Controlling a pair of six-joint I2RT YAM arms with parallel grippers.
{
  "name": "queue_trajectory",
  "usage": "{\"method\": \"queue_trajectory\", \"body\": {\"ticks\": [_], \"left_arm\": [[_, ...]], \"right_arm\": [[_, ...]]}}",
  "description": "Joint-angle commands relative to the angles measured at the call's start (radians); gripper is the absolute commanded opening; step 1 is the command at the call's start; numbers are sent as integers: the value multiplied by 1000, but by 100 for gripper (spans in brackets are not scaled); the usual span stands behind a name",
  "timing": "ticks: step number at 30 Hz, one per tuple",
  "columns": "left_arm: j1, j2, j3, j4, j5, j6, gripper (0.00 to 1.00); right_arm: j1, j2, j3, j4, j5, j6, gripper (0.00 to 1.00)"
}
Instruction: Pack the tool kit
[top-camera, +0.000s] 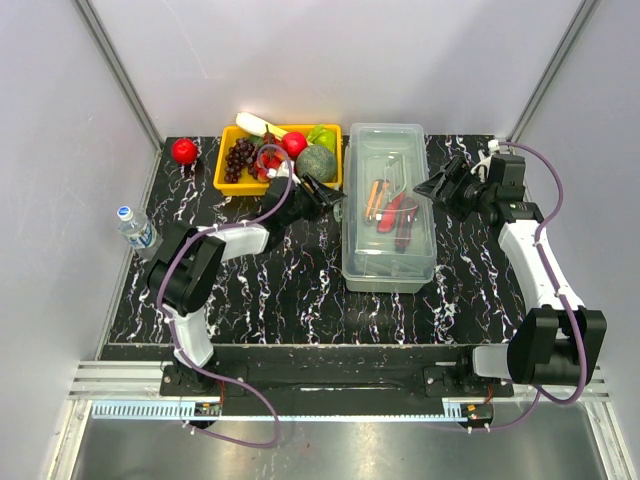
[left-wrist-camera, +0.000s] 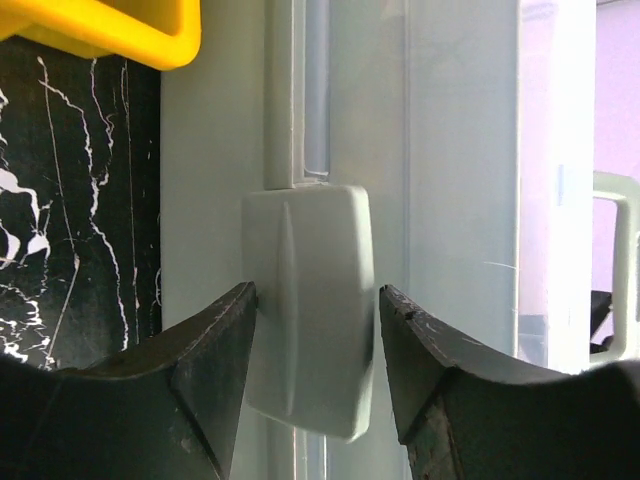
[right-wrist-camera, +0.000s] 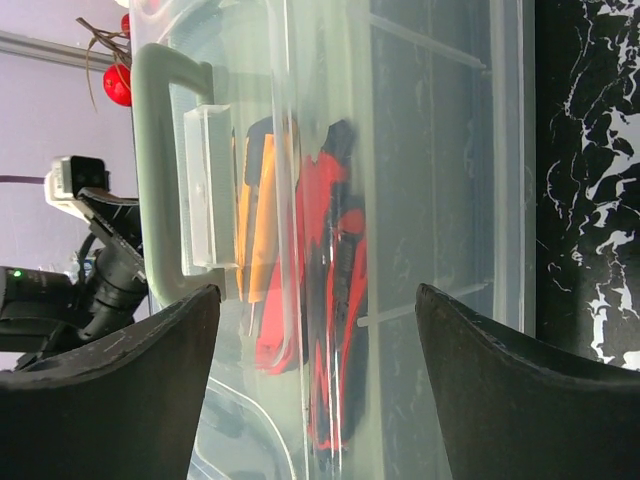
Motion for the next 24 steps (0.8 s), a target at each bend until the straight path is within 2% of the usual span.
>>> {"method": "queue_trajectory", "body": {"ticks": [1, 5, 10, 17, 24], "left_arm": [[-67, -80, 109, -104, -28, 158, 56], [-81, -68, 128, -135, -30, 180, 47], [-84, -54, 136, -158, -24, 189, 41], [-93, -79, 151, -213, -66, 243, 36], [-93, -42, 151, -239, -54, 214, 36]], "right_arm": [[10, 1, 46, -14, 35, -19, 84], [10, 1, 42, -16, 41, -19, 84], [10, 2, 38, -19, 44, -19, 83], [10, 5, 33, -22, 48, -20, 82], [10, 1, 41, -33, 64, -25, 82]]}}
